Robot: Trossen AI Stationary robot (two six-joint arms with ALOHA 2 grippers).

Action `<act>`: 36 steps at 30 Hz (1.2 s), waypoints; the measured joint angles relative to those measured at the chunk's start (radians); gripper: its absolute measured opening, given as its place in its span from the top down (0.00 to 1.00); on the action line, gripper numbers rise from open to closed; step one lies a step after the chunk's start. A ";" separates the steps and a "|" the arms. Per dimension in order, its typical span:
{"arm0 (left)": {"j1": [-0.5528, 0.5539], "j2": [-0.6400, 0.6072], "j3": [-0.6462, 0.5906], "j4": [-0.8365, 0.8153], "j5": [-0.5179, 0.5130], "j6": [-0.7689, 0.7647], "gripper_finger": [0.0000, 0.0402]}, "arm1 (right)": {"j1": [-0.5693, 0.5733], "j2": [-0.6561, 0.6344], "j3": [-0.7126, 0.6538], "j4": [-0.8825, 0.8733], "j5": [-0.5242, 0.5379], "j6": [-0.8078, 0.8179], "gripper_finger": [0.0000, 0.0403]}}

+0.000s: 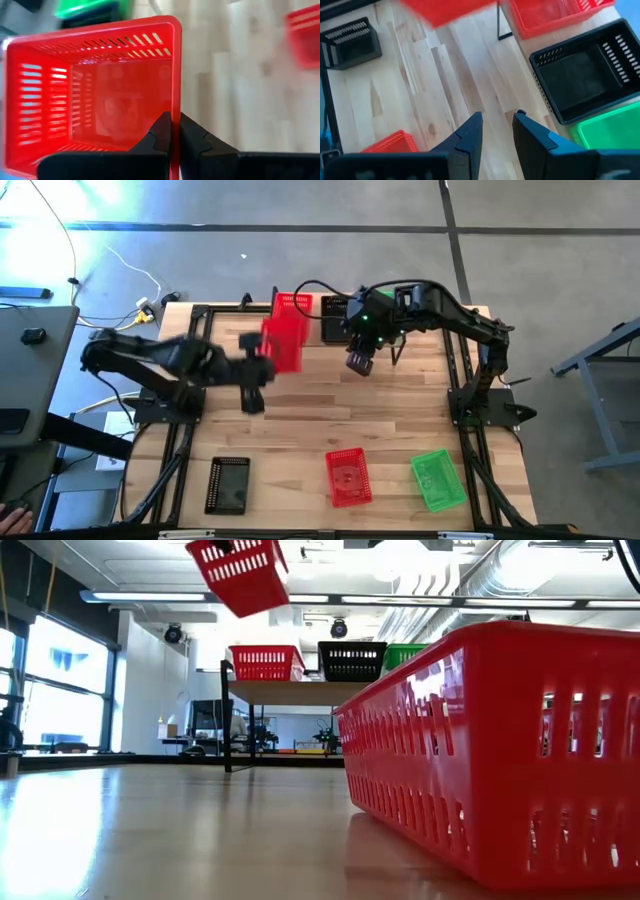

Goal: Stack baskets on shelf by color
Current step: Stack the left red bin on the red bin on the shelf

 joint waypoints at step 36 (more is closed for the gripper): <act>0.603 0.115 0.000 0.142 0.381 0.519 0.99 | -0.007 0.000 0.000 0.003 0.107 0.310 0.77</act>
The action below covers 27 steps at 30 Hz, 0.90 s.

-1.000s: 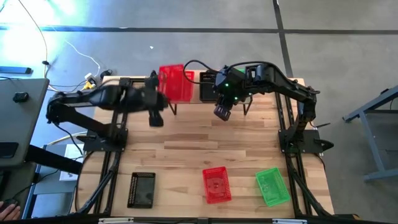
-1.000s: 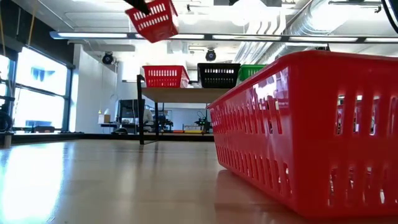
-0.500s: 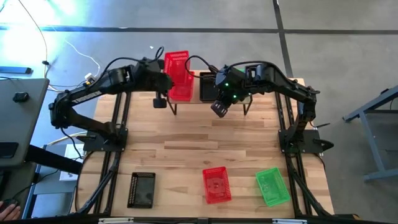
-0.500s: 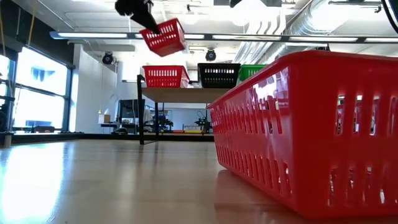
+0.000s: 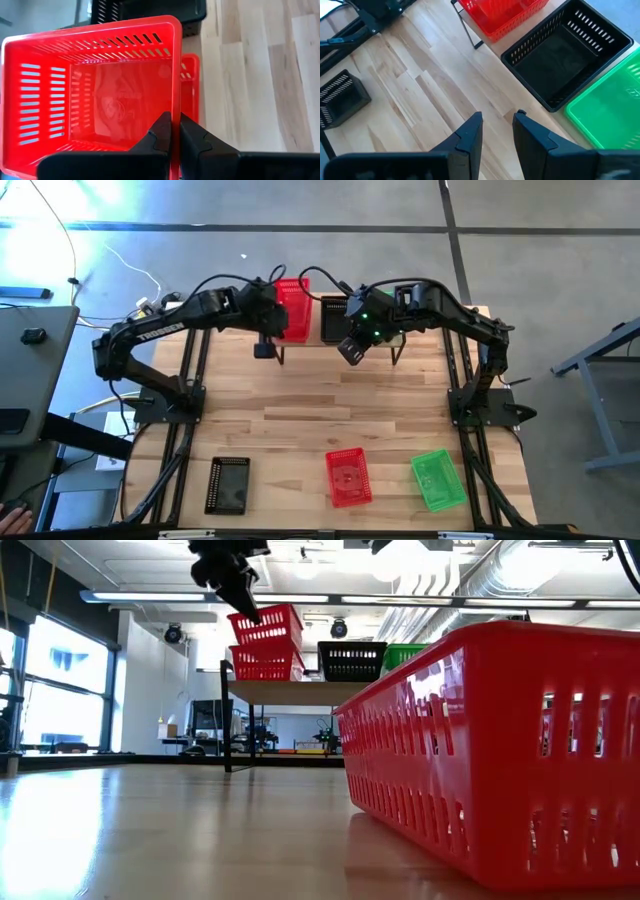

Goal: Stack baskets on shelf by color
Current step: Stack the left red bin on the red bin on the shelf

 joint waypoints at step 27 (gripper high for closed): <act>0.000 0.102 0.000 0.036 -0.035 -0.089 0.92 | 0.001 0.000 -0.001 -0.001 -0.032 0.061 0.77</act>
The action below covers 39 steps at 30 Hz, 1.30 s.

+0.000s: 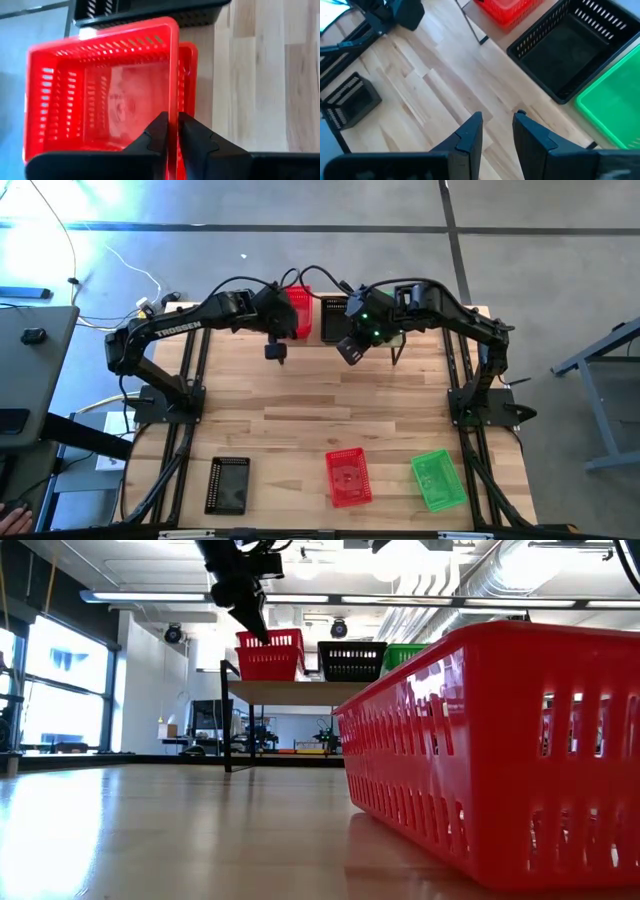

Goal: Stack baskets on shelf by color
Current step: Stack the left red bin on the red bin on the shelf, then stack the green bin on the stacked green bins on the shelf

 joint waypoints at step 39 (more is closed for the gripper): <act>-0.182 -0.066 0.212 -0.464 0.003 -0.363 0.55 | 0.421 0.008 -0.013 -0.075 0.023 -0.085 0.77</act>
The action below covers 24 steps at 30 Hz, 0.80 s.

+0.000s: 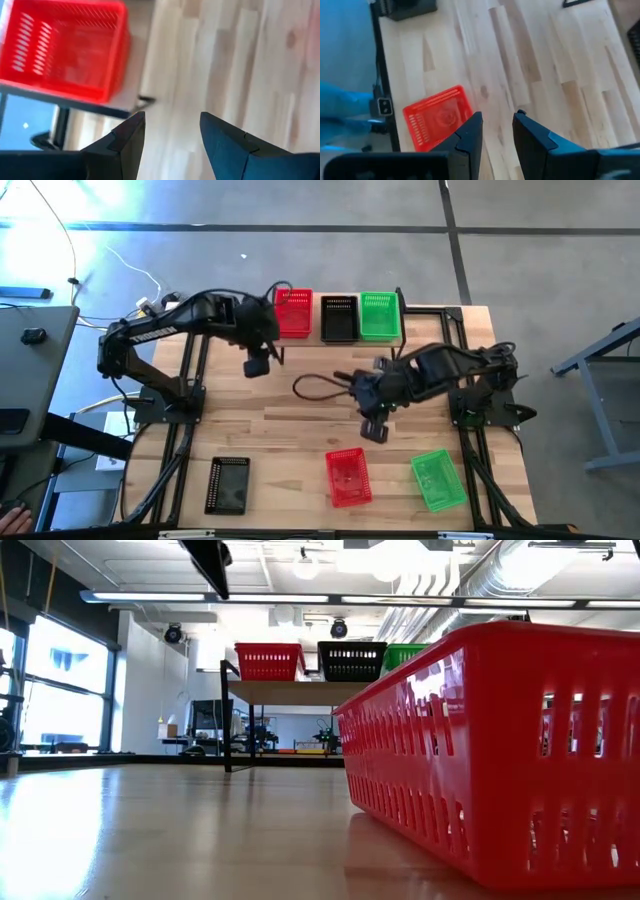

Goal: Stack baskets on shelf by color
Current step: Stack the green bin on the stacked green bins on the shelf

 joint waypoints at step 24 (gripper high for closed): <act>-0.367 -0.006 -0.023 -0.066 -0.031 -0.344 0.55 | 0.366 -0.018 -0.603 0.147 -0.331 0.128 0.77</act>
